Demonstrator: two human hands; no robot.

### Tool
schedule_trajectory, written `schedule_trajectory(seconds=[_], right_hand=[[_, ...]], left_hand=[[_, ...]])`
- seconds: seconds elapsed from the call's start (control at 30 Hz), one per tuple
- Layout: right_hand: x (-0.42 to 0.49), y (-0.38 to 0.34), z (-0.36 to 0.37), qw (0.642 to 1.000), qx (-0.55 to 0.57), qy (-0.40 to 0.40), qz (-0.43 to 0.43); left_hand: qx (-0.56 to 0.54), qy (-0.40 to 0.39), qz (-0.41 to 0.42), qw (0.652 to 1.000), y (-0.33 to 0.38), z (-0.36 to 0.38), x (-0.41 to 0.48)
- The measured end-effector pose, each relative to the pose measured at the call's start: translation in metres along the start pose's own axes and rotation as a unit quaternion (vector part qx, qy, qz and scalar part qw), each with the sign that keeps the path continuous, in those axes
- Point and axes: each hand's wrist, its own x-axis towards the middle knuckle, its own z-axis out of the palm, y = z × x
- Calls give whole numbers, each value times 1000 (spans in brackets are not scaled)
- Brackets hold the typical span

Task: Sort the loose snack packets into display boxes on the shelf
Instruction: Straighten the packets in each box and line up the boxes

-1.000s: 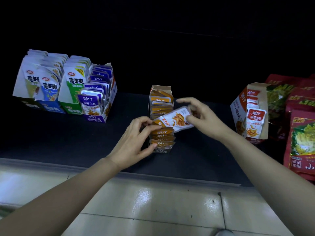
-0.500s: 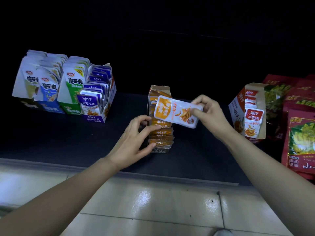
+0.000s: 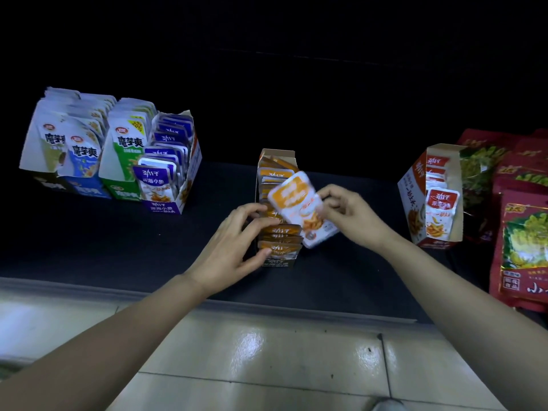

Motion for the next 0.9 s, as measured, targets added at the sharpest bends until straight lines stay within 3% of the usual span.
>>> schedule_trajectory(seconds=[0.1, 0.23, 0.43, 0.63, 0.8, 0.9], right_hand=[[3, -5, -3, 988, 122, 95, 20], [2, -11, 9, 979, 187, 73, 21], [3, 0, 27, 1000, 3, 2, -6], [2, -10, 31, 998, 50, 35, -8], [2, -1, 34, 997, -69, -46, 11], [-1, -5, 28, 993, -116, -28, -22]], left_hand=[[-1, -2, -1, 1000, -1, 1, -2], [-2, 0, -5, 1000, -2, 2, 0], [-25, 2, -17, 1000, -4, 3, -2], [-31, 9, -21, 999, -2, 1, 0], [-39, -1, -12, 999, -1, 1, 0], [-44, -4, -13, 999, -1, 1, 0]])
